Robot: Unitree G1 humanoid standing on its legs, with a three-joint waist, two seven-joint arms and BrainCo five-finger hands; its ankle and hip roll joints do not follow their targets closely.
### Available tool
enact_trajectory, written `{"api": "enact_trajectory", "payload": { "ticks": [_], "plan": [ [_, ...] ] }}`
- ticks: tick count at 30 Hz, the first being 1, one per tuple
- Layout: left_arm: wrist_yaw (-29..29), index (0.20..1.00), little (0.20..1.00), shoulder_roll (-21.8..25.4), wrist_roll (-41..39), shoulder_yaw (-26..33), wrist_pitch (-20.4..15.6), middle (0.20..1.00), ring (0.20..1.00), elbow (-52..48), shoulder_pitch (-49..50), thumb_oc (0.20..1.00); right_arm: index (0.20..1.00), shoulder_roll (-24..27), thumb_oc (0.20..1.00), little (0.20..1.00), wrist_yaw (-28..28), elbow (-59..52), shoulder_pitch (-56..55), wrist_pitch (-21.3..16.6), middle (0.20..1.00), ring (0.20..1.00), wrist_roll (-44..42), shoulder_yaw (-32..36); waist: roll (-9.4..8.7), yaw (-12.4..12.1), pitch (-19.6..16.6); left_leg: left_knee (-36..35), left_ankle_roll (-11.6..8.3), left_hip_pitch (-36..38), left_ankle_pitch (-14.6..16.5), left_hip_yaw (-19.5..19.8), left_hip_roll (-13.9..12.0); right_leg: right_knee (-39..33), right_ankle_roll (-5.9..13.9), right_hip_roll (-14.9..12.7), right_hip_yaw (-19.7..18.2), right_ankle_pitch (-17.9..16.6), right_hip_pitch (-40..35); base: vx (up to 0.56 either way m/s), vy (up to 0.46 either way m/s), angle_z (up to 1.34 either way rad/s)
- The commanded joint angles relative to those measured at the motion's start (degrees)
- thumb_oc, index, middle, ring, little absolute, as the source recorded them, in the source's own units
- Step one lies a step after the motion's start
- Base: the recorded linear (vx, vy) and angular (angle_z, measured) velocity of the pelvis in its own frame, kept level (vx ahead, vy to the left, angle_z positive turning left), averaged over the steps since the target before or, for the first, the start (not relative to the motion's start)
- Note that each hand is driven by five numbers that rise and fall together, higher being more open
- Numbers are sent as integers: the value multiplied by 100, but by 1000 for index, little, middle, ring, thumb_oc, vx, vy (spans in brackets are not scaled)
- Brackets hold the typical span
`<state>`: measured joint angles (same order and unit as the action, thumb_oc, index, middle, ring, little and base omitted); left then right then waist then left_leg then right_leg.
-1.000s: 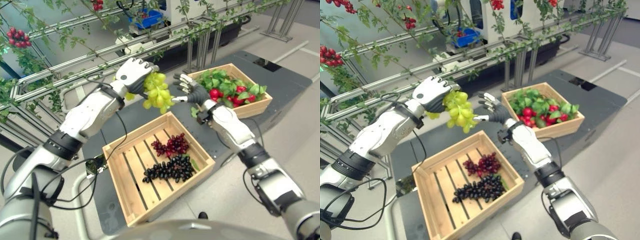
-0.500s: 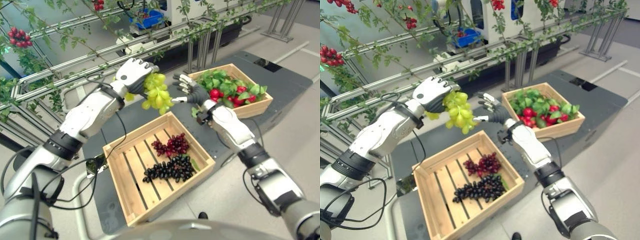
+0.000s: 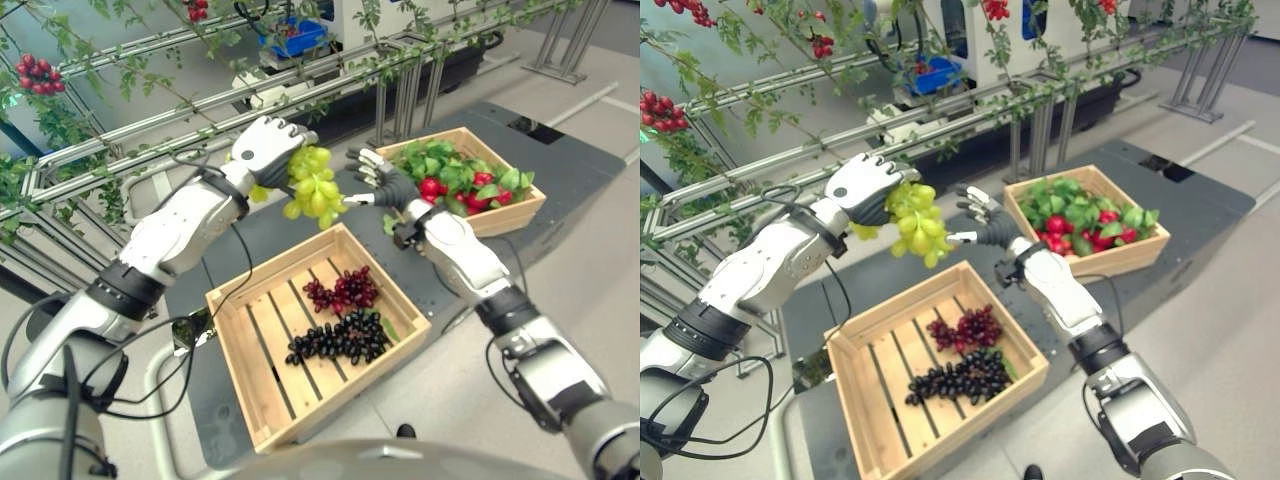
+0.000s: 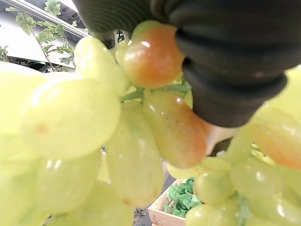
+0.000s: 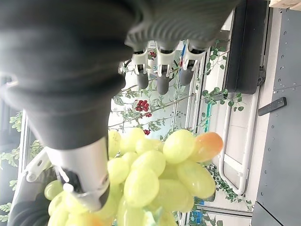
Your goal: Pick up the fruits from the basket on one side to the basket on the other side
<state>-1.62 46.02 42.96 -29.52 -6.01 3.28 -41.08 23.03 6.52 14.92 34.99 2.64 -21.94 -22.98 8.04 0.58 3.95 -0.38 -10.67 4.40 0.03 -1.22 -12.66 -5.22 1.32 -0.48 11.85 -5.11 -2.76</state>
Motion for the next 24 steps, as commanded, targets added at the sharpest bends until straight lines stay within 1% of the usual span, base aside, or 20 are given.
{"api": "enact_trajectory", "payload": {
  "ticks": [1,14,24],
  "plan": [
    [-174,200,200,228,-320,517,50,200,200,-20,-306,200,1000,-116,1000,1000,-34,-95,385,-260,1000,1000,46,186,-310,-9,-277,502,82,-661,36,233,210,574,299,-89,10,1316,-415,0,0,0],
    [-214,200,200,259,-487,324,16,200,200,-5,-540,200,1000,-298,1000,1000,-150,291,934,-253,1000,1000,105,-77,-291,-78,-318,480,88,-650,34,239,225,570,309,-96,19,1323,-432,0,0,0],
    [-215,200,200,383,-669,213,-20,200,200,-113,-730,200,1000,-521,1000,1000,-202,904,1582,-199,1000,1000,210,-406,-306,-181,-353,473,82,-639,32,261,241,573,303,-100,44,1323,-461,0,0,0]
  ]
}}
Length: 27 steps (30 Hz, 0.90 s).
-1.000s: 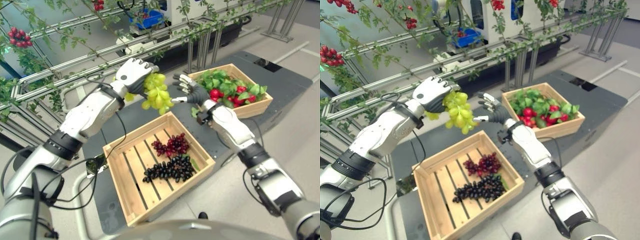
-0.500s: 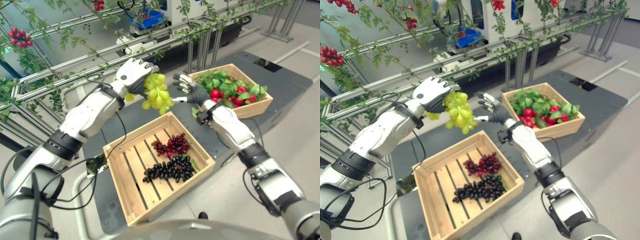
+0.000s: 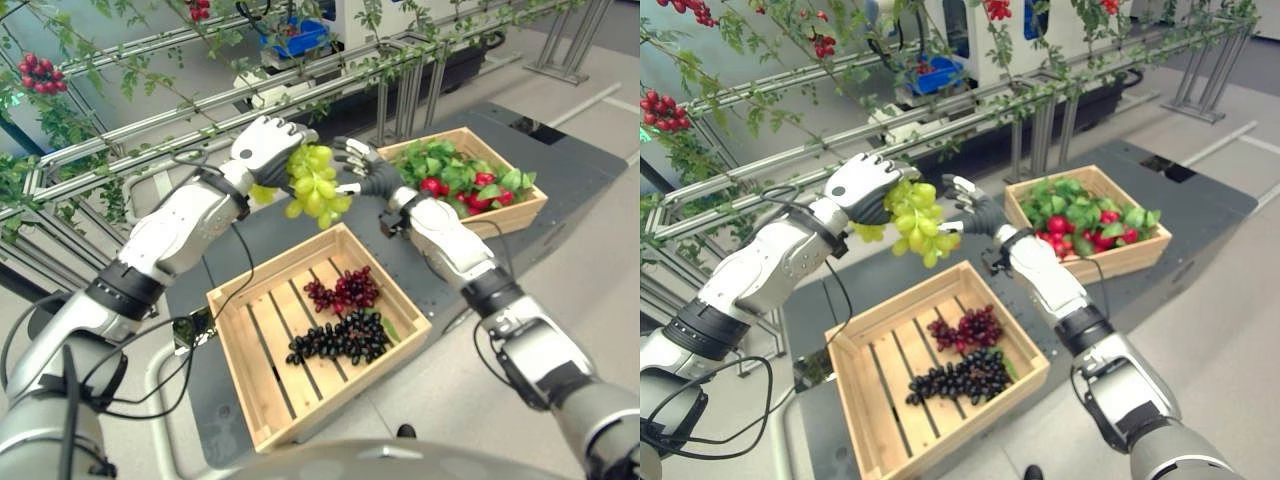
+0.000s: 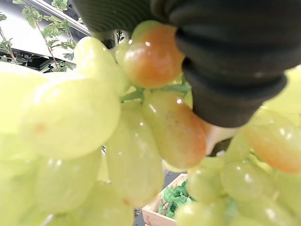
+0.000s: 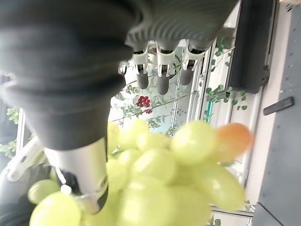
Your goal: Pick up the fruits from the basket on one side to the basket on the other side
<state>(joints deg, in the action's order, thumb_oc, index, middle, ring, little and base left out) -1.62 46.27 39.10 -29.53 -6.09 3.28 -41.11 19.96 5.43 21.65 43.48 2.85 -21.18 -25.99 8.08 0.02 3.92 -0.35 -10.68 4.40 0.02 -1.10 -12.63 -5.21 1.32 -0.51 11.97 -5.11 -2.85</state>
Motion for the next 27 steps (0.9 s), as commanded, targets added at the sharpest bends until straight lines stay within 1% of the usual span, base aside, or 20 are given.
{"api": "enact_trajectory", "payload": {
  "ticks": [1,10,19,23,27],
  "plan": [
    [-205,200,200,365,-299,209,-20,200,200,-125,-725,200,1000,-226,1000,1000,-107,274,771,-229,1000,1000,180,-118,-309,-133,-353,472,82,-641,30,253,239,572,304,-98,31,1323,-456,0,0,0],
    [-242,200,200,442,-413,195,-74,200,200,-212,-767,200,1000,-418,1000,1000,-171,682,1029,-230,1000,1000,291,-252,-311,-191,-369,450,82,-650,11,290,245,566,307,-102,49,1324,-465,1,0,0],
    [-238,200,200,575,-548,56,-138,200,200,-344,-1003,200,1000,-729,1000,1000,-117,1519,1504,-115,1000,1000,161,-552,-355,-289,-396,422,83,-660,-6,323,250,553,303,-88,60,1308,-461,0,0,0],
    [-214,200,200,667,-562,-80,-189,200,200,-410,-1290,200,1000,-913,1000,1000,187,1741,1668,12,1000,1000,-36,-862,-375,-312,-409,412,84,-652,-8,317,255,546,302,-90,51,1302,-464,0,0,0],
    [-150,200,200,718,-593,-128,-218,200,200,-501,-1471,200,1000,-964,1000,1000,333,1701,1854,14,1000,1000,-27,-997,-401,-317,-416,413,79,-655,-1,324,251,543,305,-93,54,1301,-453,1,0,1]
  ]
}}
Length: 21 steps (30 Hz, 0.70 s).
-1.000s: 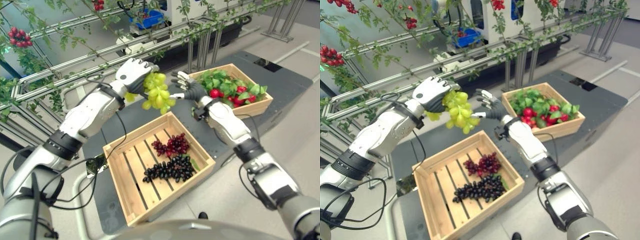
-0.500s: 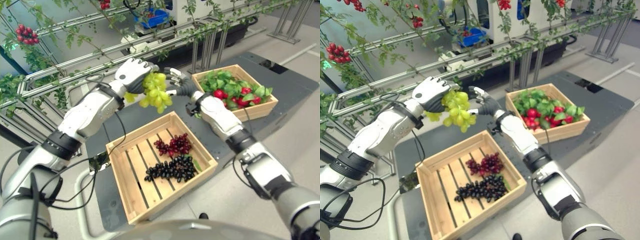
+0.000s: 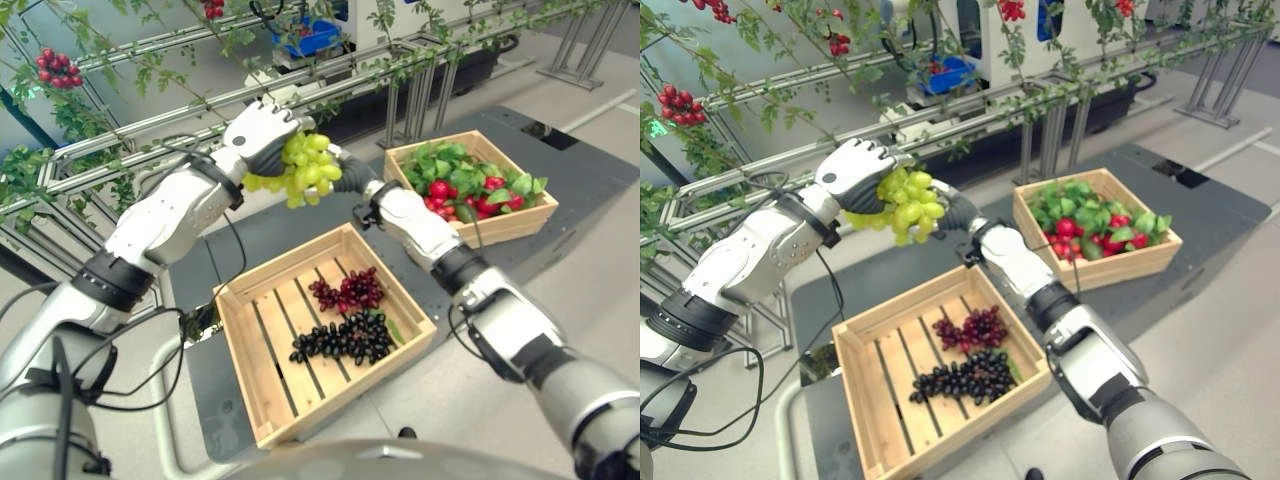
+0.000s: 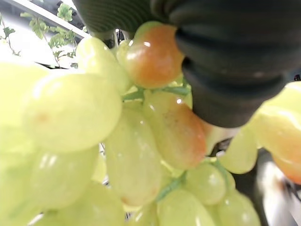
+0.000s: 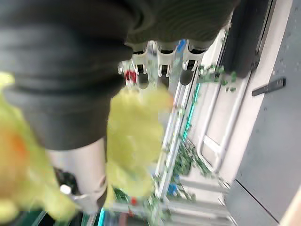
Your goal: Pick up the fruits from the basket on one side to the basket on the other side
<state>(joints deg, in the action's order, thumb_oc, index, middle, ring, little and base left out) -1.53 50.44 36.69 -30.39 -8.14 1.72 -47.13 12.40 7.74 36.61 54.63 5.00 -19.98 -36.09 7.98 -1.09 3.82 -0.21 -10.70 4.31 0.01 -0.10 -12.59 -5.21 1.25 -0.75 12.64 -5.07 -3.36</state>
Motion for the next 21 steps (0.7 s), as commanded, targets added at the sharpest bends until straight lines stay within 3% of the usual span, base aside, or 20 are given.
{"api": "enact_trajectory", "payload": {
  "ticks": [1,10,21],
  "plan": [
    [-162,200,200,326,-366,-19,-20,200,200,-365,-875,200,1000,-206,1000,1000,93,204,748,-217,1000,1000,-138,18,-397,-211,-412,396,80,-647,0,223,247,540,312,-69,-11,1296,-403,6,0,4],
    [-131,200,200,449,-339,333,31,200,200,-262,-533,200,1000,266,1000,1000,-27,-796,319,-440,1000,1000,-189,505,-401,-151,-362,400,90,-646,7,227,248,547,319,-74,-3,1301,-390,1,0,0],
    [-105,200,200,-32,115,397,229,200,200,330,-177,200,1000,906,1000,1000,77,-2538,-1204,-504,1000,1000,-272,1343,-365,118,-262,474,102,-628,45,174,230,596,321,-92,-54,1330,-368,0,0,0]
  ]
}}
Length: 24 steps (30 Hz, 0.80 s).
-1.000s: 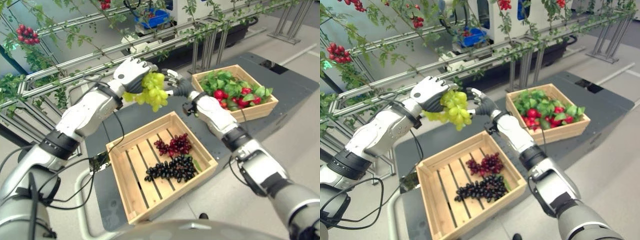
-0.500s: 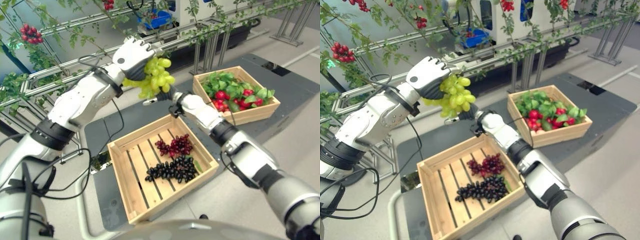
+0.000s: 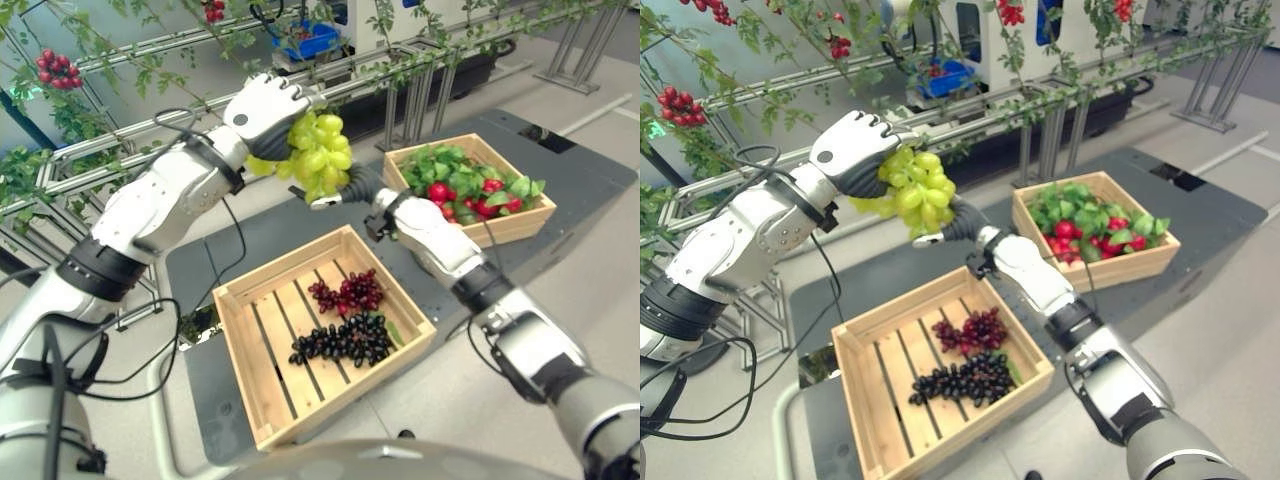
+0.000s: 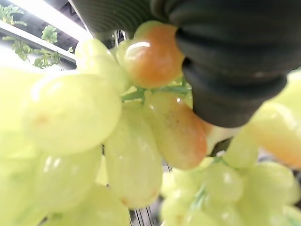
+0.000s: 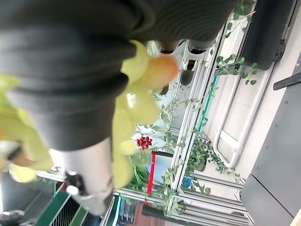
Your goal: Pick up the fruits from the basket on one side to the basket on the other side
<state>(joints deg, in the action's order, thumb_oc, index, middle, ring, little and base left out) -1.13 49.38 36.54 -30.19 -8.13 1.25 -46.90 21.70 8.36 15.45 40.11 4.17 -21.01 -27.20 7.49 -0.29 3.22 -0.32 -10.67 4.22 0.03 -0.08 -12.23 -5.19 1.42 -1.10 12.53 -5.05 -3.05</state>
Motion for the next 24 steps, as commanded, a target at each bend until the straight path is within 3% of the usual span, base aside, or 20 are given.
{"api": "enact_trajectory", "payload": {
  "ticks": [1,10,12,13,16,19,24],
  "plan": [
    [-146,200,200,67,132,373,227,200,200,378,-197,200,1000,-18,1000,1000,16,-437,232,-413,1000,1000,-167,459,-314,34,-208,485,99,-618,44,172,194,594,305,-57,-43,1328,-400,0,0,0],
    [-146,200,200,-372,329,790,379,200,200,785,542,200,1000,373,1000,1000,124,-1440,-1308,-545,1000,1000,-87,1285,-307,214,-130,573,101,-652,64,135,174,628,301,-51,-70,1350,-368,-18,0,-3],
    [-196,200,200,-1236,622,48,378,200,200,1504,21,200,1000,271,1000,1000,92,-1367,-1452,-628,1000,1000,-150,1043,-311,428,-125,583,100,-647,60,94,160,643,315,-44,-108,1341,-349,0,0,0],
    [-427,200,200,-1039,727,28,413,200,200,2011,17,200,1000,443,1000,1000,112,-1511,-1745,-747,1000,1000,-298,1192,-289,416,-100,590,101,-629,67,67,154,655,322,-48,-134,1343,-347,26,2,-6],
    [-421,200,200,-968,708,28,450,200,200,2107,88,200,1000,491,1000,1000,18,-1574,-1936,-848,1000,1000,-190,1267,-261,434,-93,587,95,-632,57,51,150,653,331,-50,-140,1346,-350,-13,8,-20],
    [-462,200,200,-1045,-88,468,549,200,200,2247,390,200,1000,500,1000,1000,-102,-1642,-2311,-903,1000,1000,-14,1419,-231,449,-82,597,96,-642,37,52,155,658,329,-64,-122,1332,-344,-4,1,-5],
    [-586,200,200,-1177,-737,955,503,200,200,2117,812,200,1000,503,1000,1000,-96,-1625,-2601,-884,1000,1000,2,1535,-220,464,-80,621,92,-649,30,40,149,658,311,-56,-125,1331,-354,0,0,0]
  ]
}}
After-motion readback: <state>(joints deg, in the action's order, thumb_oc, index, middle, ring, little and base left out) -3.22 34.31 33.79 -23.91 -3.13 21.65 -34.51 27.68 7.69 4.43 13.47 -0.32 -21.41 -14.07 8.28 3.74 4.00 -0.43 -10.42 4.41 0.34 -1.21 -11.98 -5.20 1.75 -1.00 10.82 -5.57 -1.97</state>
